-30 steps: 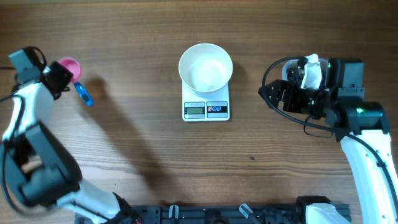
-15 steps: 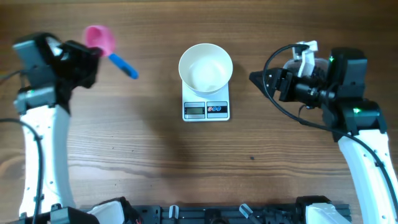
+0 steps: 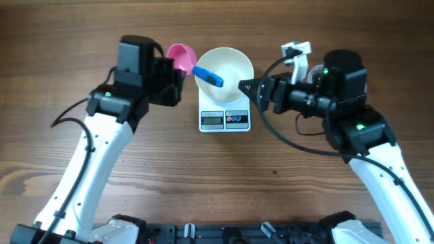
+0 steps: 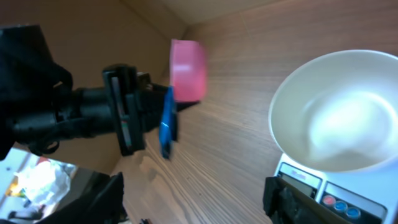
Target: Scoop item into bowl and weigh 150g on scale
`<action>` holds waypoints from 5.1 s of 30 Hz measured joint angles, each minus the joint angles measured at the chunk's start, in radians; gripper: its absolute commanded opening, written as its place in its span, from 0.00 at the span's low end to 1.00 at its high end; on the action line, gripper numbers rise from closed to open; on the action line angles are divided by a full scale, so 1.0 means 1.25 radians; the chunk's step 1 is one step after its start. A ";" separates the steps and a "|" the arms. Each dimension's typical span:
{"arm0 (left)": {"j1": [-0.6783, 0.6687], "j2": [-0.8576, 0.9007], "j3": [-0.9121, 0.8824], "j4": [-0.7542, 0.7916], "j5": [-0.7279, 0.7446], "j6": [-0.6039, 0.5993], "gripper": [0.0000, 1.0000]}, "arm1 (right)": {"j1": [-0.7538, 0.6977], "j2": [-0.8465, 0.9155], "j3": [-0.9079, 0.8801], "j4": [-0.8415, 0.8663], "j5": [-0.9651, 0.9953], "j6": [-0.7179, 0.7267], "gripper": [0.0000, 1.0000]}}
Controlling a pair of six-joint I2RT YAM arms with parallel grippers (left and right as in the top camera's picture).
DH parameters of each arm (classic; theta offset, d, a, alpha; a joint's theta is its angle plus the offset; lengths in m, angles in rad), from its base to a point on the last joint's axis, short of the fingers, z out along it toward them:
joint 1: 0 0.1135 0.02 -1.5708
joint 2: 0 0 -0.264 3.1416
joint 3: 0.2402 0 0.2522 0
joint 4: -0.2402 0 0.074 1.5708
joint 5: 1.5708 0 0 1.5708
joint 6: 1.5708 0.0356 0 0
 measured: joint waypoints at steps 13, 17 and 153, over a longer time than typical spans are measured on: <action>-0.053 0.000 0.000 -0.120 -0.024 -0.045 0.04 | 0.152 0.039 0.001 0.023 0.119 0.035 0.61; -0.076 0.000 0.000 -0.122 -0.027 -0.045 0.04 | 0.183 0.078 0.001 0.026 0.149 0.052 0.56; -0.364 0.386 -0.089 0.206 -0.313 0.962 0.04 | -0.298 -0.079 0.001 -0.322 0.186 -0.094 0.04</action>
